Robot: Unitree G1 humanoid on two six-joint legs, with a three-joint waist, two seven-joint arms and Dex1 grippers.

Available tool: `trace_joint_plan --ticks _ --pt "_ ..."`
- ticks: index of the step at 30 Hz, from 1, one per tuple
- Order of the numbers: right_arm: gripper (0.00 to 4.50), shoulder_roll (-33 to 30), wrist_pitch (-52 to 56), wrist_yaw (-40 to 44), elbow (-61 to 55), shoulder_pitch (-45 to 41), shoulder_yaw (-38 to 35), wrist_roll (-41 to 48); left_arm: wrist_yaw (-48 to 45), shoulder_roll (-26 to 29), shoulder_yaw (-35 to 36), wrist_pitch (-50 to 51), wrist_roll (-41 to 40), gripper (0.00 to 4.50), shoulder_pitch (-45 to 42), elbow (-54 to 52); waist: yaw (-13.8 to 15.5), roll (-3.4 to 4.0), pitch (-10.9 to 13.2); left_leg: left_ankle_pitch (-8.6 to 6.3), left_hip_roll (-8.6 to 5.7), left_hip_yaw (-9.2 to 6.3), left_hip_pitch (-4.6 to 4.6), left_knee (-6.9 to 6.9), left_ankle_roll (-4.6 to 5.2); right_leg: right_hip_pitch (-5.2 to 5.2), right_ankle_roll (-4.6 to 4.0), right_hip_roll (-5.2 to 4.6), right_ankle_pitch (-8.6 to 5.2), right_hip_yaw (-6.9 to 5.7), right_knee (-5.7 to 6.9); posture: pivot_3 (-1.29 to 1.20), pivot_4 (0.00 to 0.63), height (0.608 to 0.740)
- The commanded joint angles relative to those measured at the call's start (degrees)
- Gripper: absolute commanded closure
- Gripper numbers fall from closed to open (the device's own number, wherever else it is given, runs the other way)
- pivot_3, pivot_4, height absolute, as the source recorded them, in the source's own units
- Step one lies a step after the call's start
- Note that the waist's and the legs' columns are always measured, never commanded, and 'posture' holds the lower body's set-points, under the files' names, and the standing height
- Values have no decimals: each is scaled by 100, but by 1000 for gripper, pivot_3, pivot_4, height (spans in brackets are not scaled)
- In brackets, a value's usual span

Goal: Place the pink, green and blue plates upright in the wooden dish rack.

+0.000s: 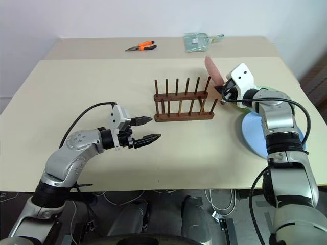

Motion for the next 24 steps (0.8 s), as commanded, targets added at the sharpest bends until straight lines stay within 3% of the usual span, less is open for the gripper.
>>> trace_joint_plan --ticks 1,5,9,13,18,24 --pt "4462 26 325 39 -515 -128 -553 520 -11 19 17 -125 59 853 8 -141 1 0 0 0 0 0 0 0 0 0 0 0 0 0 0 0 150 740" --pt "4462 109 1022 -49 -1121 0 -1119 1176 -31 -5 13 -136 72 853 -42 -103 -3 1 1 0 1 -1 1 -2 0 -1 0 0 0 -1 1 0 150 740" --pt "4462 375 2386 -663 -2281 -1 -2413 2893 -76 8 38 -180 90 853 -65 -52 9 3 1 0 1 -4 -1 0 0 0 0 0 0 0 0 0 150 740" --pt "4462 714 3420 -1488 -3227 64 -3091 4328 -119 24 61 -214 97 853 -70 -21 16 3 0 0 2 -9 -2 -1 1 0 0 0 0 -2 0 0 150 740" --pt "4462 1168 4002 -2650 -4043 373 -3311 5335 -188 40 131 -227 58 853 -122 29 4 5 -1 0 3 -7 1 0 1 0 -1 1 0 -2 4 0 150 740" --pt "4462 1343 4021 -3249 -4442 856 -3120 5528 -249 10 183 -226 0 853 -156 27 16 6 0 0 1 -4 -2 3 1 -1 -1 -2 0 -1 4 0 150 740"
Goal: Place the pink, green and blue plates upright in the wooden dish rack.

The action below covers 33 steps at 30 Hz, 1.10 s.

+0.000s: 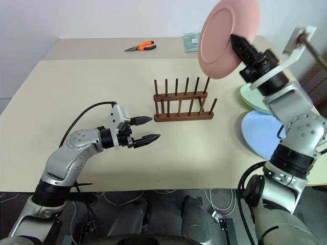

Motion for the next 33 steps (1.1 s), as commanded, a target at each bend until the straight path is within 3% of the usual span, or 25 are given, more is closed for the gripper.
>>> trace_joint_plan --ticks 1,14,17,22,30,31,33 --pt "4462 6 -117 -221 -326 43 6 174 -64 2 118 -104 -94 853 -103 -90 -5 0 0 0 0 0 0 0 0 0 0 0 0 0 0 0 150 740" --pt "4462 -264 -331 57 -65 557 647 -612 -26 -2 148 -56 -145 853 -44 -204 -17 0 0 0 2 2 2 -2 0 0 1 2 0 -1 1 0 150 740" --pt "3375 -290 -469 170 10 577 759 -868 -13 8 140 -40 -149 853 -34 -230 -14 1 0 0 2 2 2 -2 0 0 1 3 0 -1 1 0 150 740" --pt "983 -593 -1147 507 -183 623 898 -1616 -7 38 141 -9 -164 853 -12 -278 -1 0 0 0 1 2 1 -1 0 0 1 2 0 -1 1 0 150 740" --pt "983 -1600 -1399 950 170 803 -203 -1599 -40 81 157 31 -209 853 21 -311 5 0 0 -1 0 2 0 -1 1 3 1 1 -1 -1 -5 0 150 740" --pt "983 -1738 -1418 1049 252 923 -182 -1745 -49 84 155 28 -209 853 17 -297 4 -1 -1 -1 1 2 0 -1 1 3 1 1 -1 -2 -4 0 150 740" --pt "983 -2458 -2208 1473 612 1602 935 -3316 -92 58 106 19 -203 853 -40 -225 -2 -2 -2 -1 2 3 3 -1 2 7 0 2 -2 -3 -5 0 150 740"
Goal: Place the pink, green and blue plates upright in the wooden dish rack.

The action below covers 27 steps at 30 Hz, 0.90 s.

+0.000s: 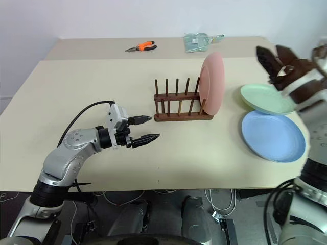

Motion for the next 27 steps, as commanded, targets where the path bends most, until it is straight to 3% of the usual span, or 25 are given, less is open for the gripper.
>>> trace_joint_plan --ticks 1,7,17,20,24,27 --pt "983 -862 -1265 573 640 785 1531 -2168 -74 -10 27 -57 -73 853 -109 -91 -12 -5 -3 -1 0 4 1 0 1 1 -8 -1 -5 0 -1 0 150 740" --pt "983 -1086 -3128 453 2643 262 3013 -4243 -124 -53 -52 -74 -6 853 -256 14 -56 35 5 -1 1 30 8 4 2 -1 -5 -3 -15 16 2 0 150 740" --pt "983 -892 -4464 209 4929 -865 3703 -5532 -122 2 -15 65 -92 853 -55 -281 -13 36 5 -1 -2 30 6 5 2 2 -2 -4 1 21 -4 0 150 740" --pt "2253 -875 -4645 250 5176 -979 3695 -5608 -105 -3 -9 83 -89 853 -47 -301 -23 37 5 -1 -2 28 7 6 2 3 -3 -4 1 21 -3 0 150 740" --pt "4310 -911 -4770 436 4940 -863 3510 -5444 -108 9 2 86 -92 853 -23 -331 -47 39 4 -1 -1 28 9 4 2 3 -2 -3 1 21 -1 0 150 740" --pt "4460 -957 -4730 486 4481 -655 3224 -5248 -126 12 9 68 -85 853 -33 -305 -39 39 4 -1 0 27 11 3 2 4 -2 -2 1 21 -1 0 150 740"
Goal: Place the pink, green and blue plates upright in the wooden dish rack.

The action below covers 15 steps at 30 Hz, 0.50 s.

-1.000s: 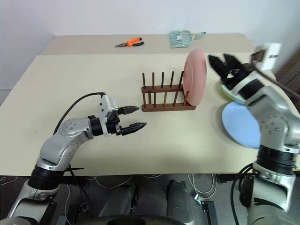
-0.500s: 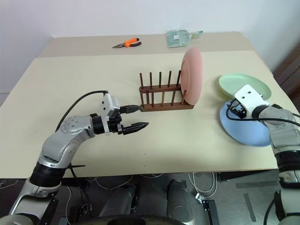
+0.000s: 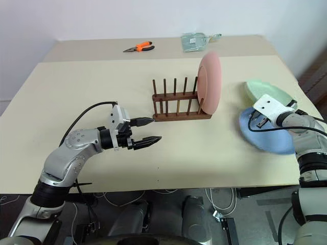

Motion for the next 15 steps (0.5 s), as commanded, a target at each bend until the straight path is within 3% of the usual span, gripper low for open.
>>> trace_joint_plan --ticks 1,6,10,15 --pt "4460 -144 12 25 -685 165 -468 322 -15 39 76 -37 -78 853 -26 -157 6 1 0 0 0 0 0 1 0 0 0 0 0 1 0 0 150 740" --pt "4460 -138 589 98 -2042 556 -1233 971 15 45 167 -100 -60 853 -67 -78 25 2 0 0 -1 -1 -4 3 0 -1 1 -1 0 1 0 0 150 740" --pt "4460 573 2647 -28 -4420 422 -2767 3726 122 194 612 -365 25 853 -2 205 0 3 -1 0 2 -6 -1 -1 0 -1 2 0 1 1 3 0 150 740" --pt "4460 1184 4460 -837 -5933 43 -3799 7117 89 488 1008 -795 161 853 160 640 45 2 0 -1 6 -24 -5 1 1 -1 1 6 1 -6 2 0 150 740"
